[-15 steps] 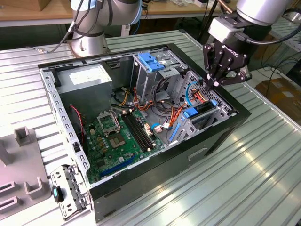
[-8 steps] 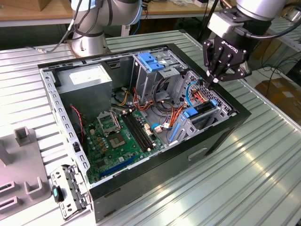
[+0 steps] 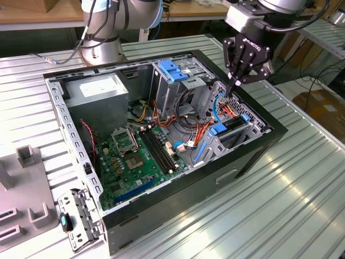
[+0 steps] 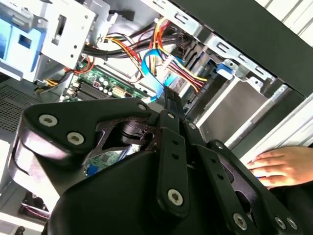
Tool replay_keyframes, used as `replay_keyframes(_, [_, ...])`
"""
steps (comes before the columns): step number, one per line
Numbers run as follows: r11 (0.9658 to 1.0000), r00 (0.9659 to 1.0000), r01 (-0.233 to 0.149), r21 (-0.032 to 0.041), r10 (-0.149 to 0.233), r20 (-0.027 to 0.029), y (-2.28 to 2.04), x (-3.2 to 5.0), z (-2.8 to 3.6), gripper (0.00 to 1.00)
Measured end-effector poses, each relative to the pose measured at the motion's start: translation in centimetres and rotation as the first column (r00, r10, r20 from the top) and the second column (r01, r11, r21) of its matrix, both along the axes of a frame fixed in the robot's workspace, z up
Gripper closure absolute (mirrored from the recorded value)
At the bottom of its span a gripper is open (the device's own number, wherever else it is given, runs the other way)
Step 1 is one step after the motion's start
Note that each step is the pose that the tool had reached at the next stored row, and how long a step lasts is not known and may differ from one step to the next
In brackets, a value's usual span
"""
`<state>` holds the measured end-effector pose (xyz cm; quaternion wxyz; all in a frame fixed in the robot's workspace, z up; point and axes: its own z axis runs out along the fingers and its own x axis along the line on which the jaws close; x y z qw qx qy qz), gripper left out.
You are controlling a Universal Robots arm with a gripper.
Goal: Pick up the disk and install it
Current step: 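Insert the second disk wire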
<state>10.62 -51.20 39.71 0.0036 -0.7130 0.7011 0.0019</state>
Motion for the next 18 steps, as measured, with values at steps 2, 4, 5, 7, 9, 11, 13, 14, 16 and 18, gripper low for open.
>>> replay_keyframes(2, [0.9999,1.0,-0.002,-0.0123,0.002,-0.0008,0.37,0.0,-0.01,0.89])
replay_keyframes(4, [0.9995,1.0,-0.005,-0.031,0.005,-0.0029,0.68,0.0,0.0,0.89])
replay_keyframes(5, [0.9991,1.0,-0.006,-0.0416,0.006,-0.004,0.79,0.0,0.0,0.89])
replay_keyframes(7, [0.9983,1.0,-0.007,-0.058,0.007,-0.0056,0.84,0.0,-0.01,0.89])
replay_keyframes(9, [0.9982,1.0,-0.007,-0.0595,0.007,-0.0056,1.08,0.0,-0.21,0.64])
replay_keyframes(11, [0.9974,1.0,-0.007,-0.0714,0.007,-0.0058,1.65,0.0,-1.73,0.65])
replay_keyframes(13, [0.9946,1.0,-0.007,-0.1039,0.007,-0.0059,1.66,0.03,-2.26,0.75])
replay_keyframes(14, [0.9944,1.0,-0.007,-0.1056,0.007,-0.0059,1.66,0.03,-2.29,0.75])
replay_keyframes(16, [0.9939,1.0,-0.007,-0.11,0.007,-0.006,1.66,0.03,-2.33,0.75])
replay_keyframes(18, [0.993,1.0,-0.007,-0.1182,0.007,-0.006,1.66,0.03,-2.38,0.76])
